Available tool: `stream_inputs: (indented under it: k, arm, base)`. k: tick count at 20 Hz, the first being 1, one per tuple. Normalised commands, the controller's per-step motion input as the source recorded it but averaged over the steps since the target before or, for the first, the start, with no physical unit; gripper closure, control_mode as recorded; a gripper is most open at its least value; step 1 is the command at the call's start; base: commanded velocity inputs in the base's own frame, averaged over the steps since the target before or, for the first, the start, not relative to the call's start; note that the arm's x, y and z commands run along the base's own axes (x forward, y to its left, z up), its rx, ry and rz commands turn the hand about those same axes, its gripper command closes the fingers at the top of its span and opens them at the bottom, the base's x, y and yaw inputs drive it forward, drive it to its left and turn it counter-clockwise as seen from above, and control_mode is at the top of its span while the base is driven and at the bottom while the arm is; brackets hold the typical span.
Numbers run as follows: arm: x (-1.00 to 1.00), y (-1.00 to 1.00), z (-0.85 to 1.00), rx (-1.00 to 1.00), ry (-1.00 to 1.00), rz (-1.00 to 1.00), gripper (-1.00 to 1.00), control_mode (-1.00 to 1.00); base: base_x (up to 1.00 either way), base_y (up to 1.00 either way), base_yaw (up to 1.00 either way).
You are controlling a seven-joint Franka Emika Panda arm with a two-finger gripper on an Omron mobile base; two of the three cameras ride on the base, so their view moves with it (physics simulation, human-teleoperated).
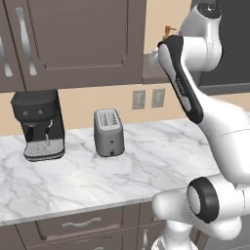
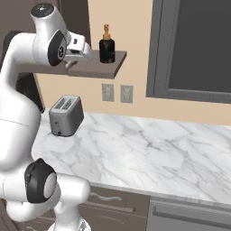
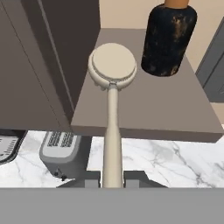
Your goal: Locate and retrieve the dish brush and soap dispenser from the cabinet. Place them next to the sink.
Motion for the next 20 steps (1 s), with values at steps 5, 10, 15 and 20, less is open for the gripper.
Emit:
stream_inputs:
  k: [5,10,15,20]
  arm:
    - [-1.00,0.00,0.00,0.00,0.00,0.00,1.00,-1.00]
    - [-1.00,0.00,-0.09,0.00,0.01,0.00,1.00,-1.00]
    - [-1.00,0.00,-0.20,0.00,0.02,0.00,1.00,-1.00]
    - [-0.95,0.00,-0.20,0.00,0.02,0.00,1.00,-1.00]
  base:
    - [0.00,0.00,0.00]
    - [0.00,0.00,0.00]
    - [0.00,0.00,0.00]
    - [0.00,0.00,0.00]
